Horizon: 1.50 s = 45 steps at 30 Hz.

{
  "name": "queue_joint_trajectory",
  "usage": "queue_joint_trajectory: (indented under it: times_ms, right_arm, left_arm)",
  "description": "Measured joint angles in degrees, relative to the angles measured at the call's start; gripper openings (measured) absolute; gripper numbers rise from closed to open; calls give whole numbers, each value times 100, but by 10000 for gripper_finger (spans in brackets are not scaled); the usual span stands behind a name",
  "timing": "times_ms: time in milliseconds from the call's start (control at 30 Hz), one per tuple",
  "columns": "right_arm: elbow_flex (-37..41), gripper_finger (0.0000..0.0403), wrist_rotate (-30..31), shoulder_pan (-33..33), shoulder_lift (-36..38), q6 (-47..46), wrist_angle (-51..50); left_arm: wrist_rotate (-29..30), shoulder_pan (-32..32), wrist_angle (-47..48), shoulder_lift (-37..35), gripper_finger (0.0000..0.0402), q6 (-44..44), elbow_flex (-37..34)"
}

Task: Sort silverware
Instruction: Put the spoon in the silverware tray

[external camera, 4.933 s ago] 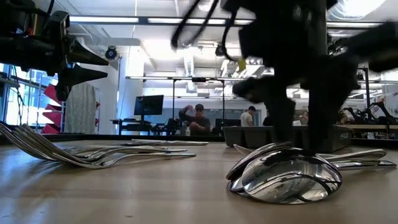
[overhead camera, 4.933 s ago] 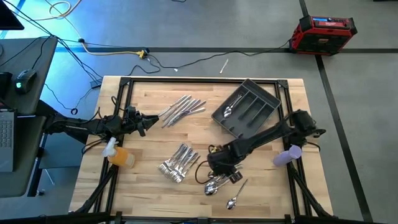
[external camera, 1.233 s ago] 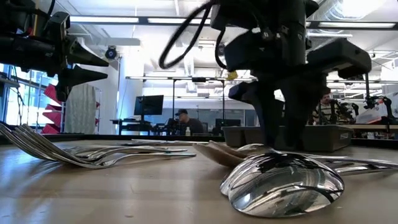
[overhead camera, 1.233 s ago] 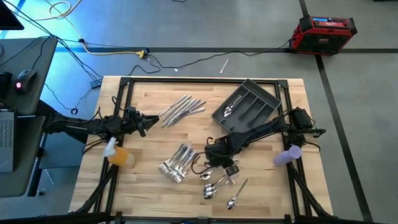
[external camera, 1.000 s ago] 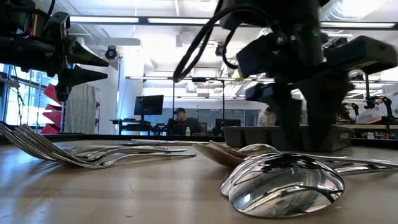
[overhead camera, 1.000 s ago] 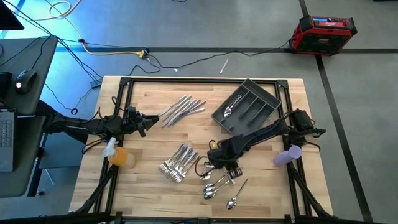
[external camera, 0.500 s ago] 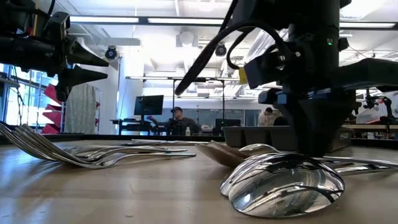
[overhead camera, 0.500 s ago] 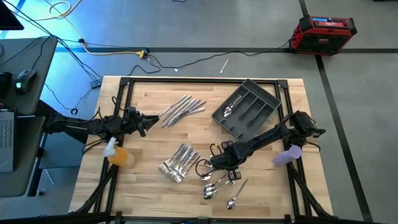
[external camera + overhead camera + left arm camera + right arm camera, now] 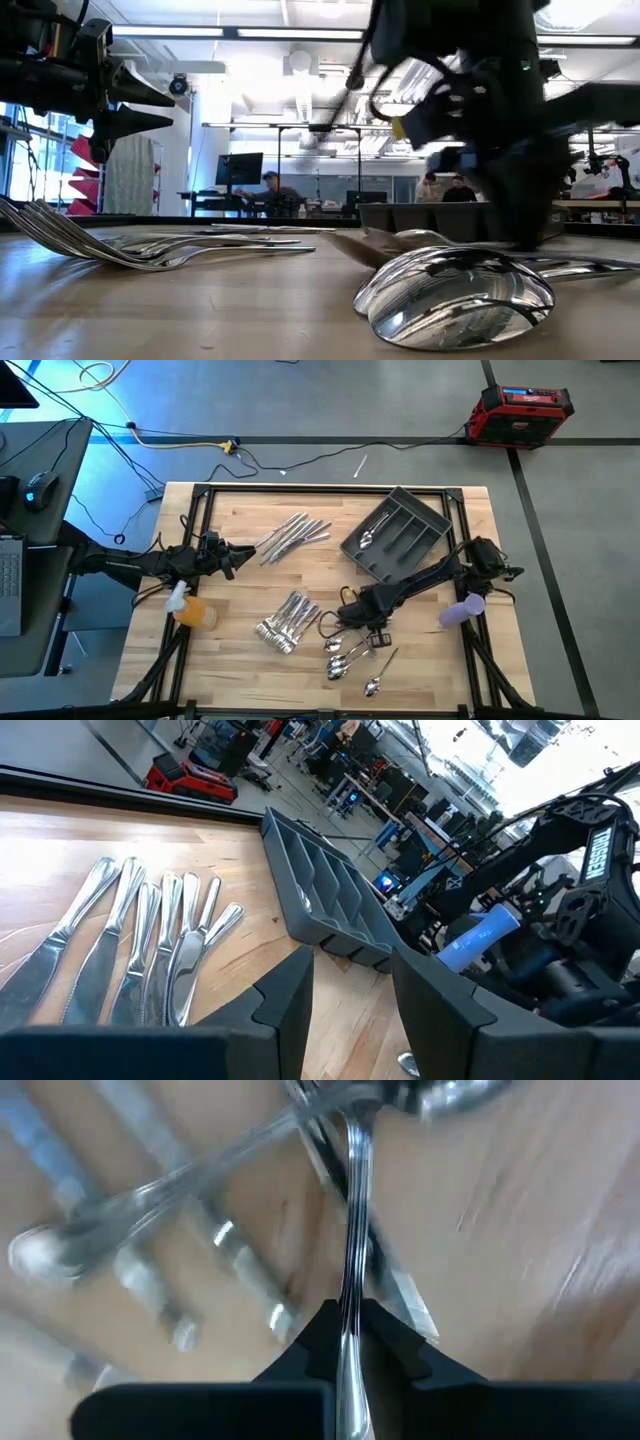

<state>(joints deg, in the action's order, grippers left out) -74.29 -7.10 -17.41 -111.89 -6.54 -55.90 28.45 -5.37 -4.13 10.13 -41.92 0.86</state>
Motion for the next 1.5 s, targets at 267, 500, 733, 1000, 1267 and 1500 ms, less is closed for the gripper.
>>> queue_joint_trajectory:
  times_ms: [267, 500, 733, 1000, 1267, 1500]
  right_arm:
    - [-595, 1, -634, 498, 106, 718, -848]
    - [-817, 3, 956, 658, 124, 628, -1082]
    - [-722, 2, 1754, 494, 126, 204, -704]
    - [-208, 1, -677, 579, 126, 281, 466]
    - [788, 0, -1706, 983, 136, 35, 1717]
    - [819, 14, -1653, 1146, 150, 73, 1874]
  left_arm:
    - [2, -2, 1, 11, 119, -1, 0]
    - [0, -4, -2, 37, 119, 1, 0]
    - [2, -4, 1, 37, 119, 0, 0]
    - [2, -4, 1, 37, 119, -1, 0]
    - [1, -4, 1, 48, 119, -45, 0]
    - [2, -4, 1, 48, 119, -47, 0]
